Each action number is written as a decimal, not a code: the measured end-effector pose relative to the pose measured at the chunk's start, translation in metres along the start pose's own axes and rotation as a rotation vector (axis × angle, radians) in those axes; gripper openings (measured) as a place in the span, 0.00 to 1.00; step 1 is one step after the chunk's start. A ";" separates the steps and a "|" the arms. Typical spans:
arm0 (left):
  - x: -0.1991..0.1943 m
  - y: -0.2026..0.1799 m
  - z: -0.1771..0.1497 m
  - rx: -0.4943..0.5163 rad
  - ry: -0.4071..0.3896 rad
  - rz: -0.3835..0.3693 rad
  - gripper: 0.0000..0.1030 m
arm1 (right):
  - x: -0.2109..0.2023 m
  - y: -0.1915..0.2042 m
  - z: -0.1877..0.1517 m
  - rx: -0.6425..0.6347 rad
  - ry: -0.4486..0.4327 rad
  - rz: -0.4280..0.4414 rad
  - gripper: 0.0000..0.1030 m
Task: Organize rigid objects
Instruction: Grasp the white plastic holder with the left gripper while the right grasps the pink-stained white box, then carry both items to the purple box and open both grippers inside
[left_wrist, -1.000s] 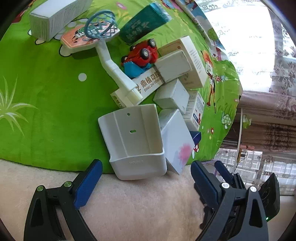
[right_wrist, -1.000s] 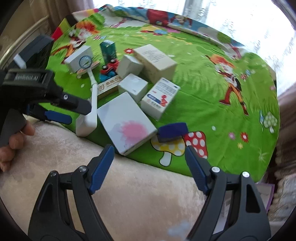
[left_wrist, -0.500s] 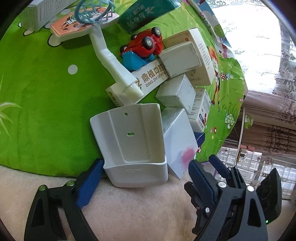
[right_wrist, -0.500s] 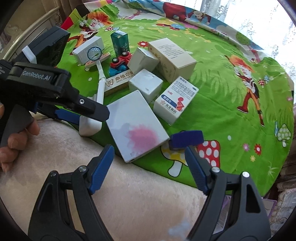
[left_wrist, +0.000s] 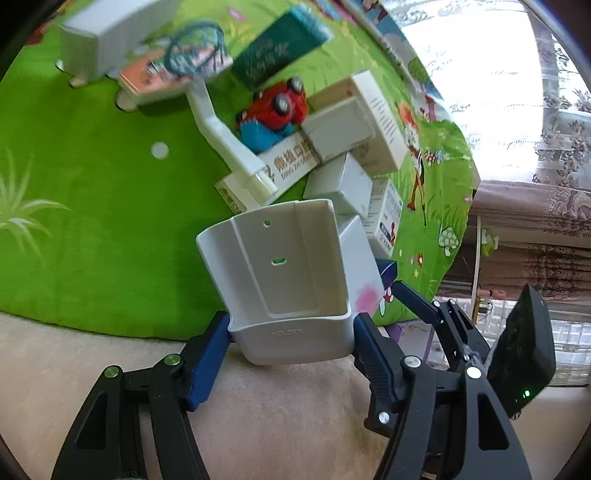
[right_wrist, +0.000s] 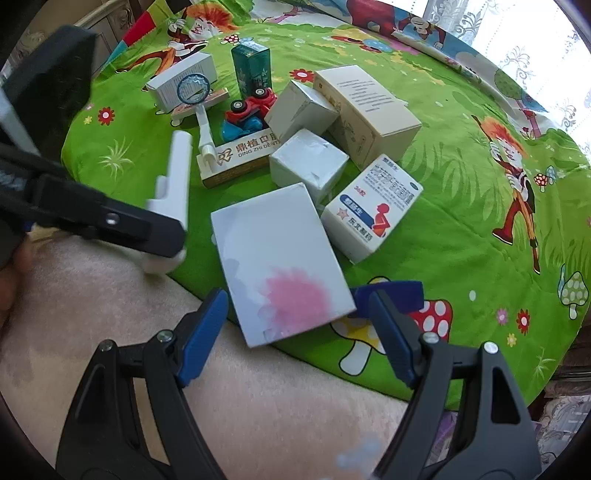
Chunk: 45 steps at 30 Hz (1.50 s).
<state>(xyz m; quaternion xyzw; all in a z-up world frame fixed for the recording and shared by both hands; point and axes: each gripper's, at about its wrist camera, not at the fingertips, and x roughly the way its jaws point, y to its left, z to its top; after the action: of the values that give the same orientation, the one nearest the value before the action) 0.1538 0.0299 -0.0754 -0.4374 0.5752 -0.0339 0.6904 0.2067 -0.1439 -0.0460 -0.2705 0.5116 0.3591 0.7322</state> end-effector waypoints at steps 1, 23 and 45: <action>-0.004 0.000 -0.002 0.008 -0.019 0.007 0.66 | 0.001 0.001 0.001 -0.004 0.002 0.001 0.79; -0.022 -0.007 -0.005 0.050 -0.137 0.050 0.66 | 0.031 0.009 0.016 -0.034 0.055 0.046 0.77; -0.044 -0.020 -0.013 0.068 -0.216 0.034 0.66 | -0.035 -0.008 -0.015 0.094 -0.159 0.075 0.73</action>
<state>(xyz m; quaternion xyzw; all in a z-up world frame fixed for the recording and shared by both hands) 0.1375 0.0347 -0.0284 -0.4048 0.5033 0.0057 0.7634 0.1974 -0.1684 -0.0180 -0.1869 0.4780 0.3821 0.7685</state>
